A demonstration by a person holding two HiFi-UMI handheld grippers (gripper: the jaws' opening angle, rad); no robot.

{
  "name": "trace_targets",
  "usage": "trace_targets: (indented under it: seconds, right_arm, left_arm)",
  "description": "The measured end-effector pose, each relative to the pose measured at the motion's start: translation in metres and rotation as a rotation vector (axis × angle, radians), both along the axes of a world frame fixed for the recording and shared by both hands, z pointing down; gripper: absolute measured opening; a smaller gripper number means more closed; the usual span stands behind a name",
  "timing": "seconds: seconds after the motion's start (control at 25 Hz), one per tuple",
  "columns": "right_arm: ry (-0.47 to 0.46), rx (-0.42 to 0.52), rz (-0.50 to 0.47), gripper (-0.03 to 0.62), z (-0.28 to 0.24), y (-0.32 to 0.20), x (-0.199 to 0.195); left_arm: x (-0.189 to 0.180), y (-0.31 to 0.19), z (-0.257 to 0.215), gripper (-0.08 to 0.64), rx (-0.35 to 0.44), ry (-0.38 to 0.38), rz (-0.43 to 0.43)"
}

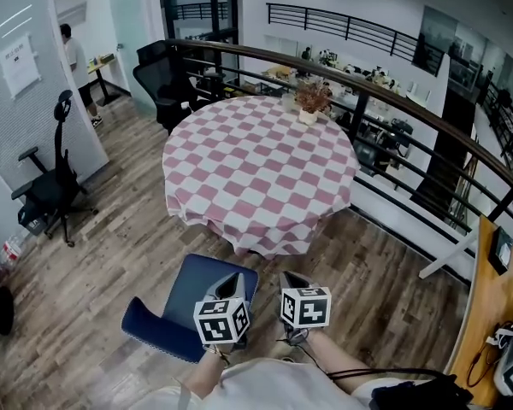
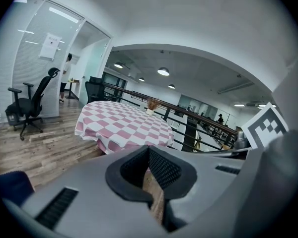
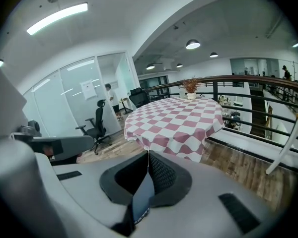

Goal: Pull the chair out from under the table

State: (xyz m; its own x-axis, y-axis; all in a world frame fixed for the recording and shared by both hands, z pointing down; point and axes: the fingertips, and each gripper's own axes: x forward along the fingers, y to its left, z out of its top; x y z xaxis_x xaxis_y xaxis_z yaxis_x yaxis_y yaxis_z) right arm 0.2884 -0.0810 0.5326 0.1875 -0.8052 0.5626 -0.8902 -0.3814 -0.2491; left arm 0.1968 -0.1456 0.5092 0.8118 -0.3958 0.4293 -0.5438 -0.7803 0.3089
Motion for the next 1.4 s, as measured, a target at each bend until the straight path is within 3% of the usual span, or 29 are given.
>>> trace_targets:
  seconds: [1.4]
  right_arm:
    - [0.004,0.005,0.046,0.018,0.002,0.035,0.001]
  left_arm:
    - [0.008,0.032,0.008,0.005,-0.015,-0.012,0.057]
